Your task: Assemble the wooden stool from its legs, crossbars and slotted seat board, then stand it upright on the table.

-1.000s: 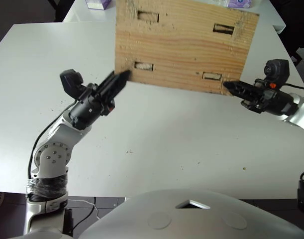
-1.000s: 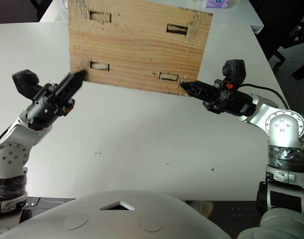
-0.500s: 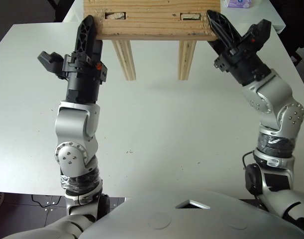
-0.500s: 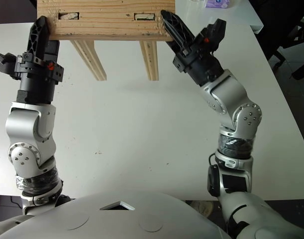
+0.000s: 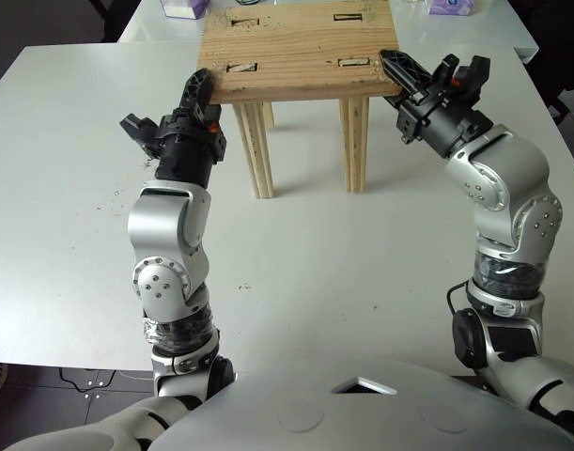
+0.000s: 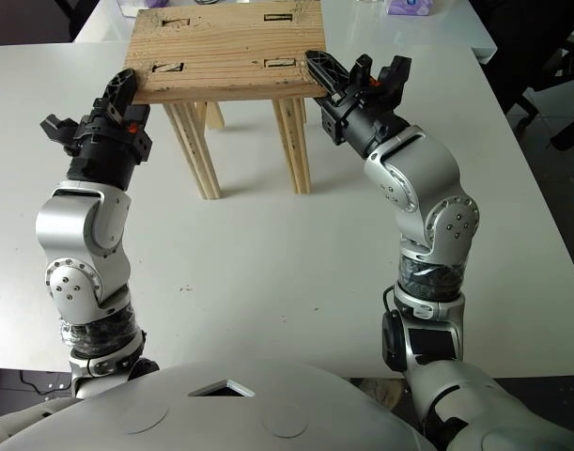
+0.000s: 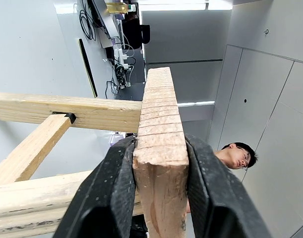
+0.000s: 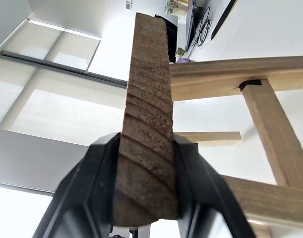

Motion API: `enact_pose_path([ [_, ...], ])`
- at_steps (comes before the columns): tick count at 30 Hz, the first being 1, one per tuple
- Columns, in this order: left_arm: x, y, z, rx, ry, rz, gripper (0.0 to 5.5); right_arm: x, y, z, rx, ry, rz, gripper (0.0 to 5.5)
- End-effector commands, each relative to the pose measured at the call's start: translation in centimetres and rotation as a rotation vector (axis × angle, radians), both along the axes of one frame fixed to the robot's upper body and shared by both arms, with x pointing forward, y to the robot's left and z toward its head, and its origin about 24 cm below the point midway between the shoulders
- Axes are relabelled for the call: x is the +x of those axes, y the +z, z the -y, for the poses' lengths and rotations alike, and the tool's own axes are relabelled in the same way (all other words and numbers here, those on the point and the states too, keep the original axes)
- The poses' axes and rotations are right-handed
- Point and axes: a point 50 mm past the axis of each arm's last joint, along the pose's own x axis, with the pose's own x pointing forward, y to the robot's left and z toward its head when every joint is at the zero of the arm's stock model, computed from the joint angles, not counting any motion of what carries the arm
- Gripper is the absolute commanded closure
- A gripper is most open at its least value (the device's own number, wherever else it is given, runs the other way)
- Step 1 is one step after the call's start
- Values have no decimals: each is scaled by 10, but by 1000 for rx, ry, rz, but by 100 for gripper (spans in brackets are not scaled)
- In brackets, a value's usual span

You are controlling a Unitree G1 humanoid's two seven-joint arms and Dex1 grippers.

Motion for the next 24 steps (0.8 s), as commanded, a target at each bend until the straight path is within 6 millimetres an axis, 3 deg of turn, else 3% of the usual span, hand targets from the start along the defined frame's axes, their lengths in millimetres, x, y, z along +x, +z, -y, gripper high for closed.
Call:
enact_pose_path([
  [1,7,-17,1,74,24,-103,421,-1,-68,8,-349,-72,-245,412],
  [10,13,-15,0,135,40,-92,421,4,-73,16,-401,-141,-195,412],
  [11,14,-14,-1,140,44,-84,384,5,-71,18,-393,-155,-183,374],
  [19,20,-4,-9,195,89,-21,250,16,-41,20,-298,-246,-16,227],
  [24,24,-2,-21,279,150,-21,199,19,-28,24,-298,-295,68,146],
])
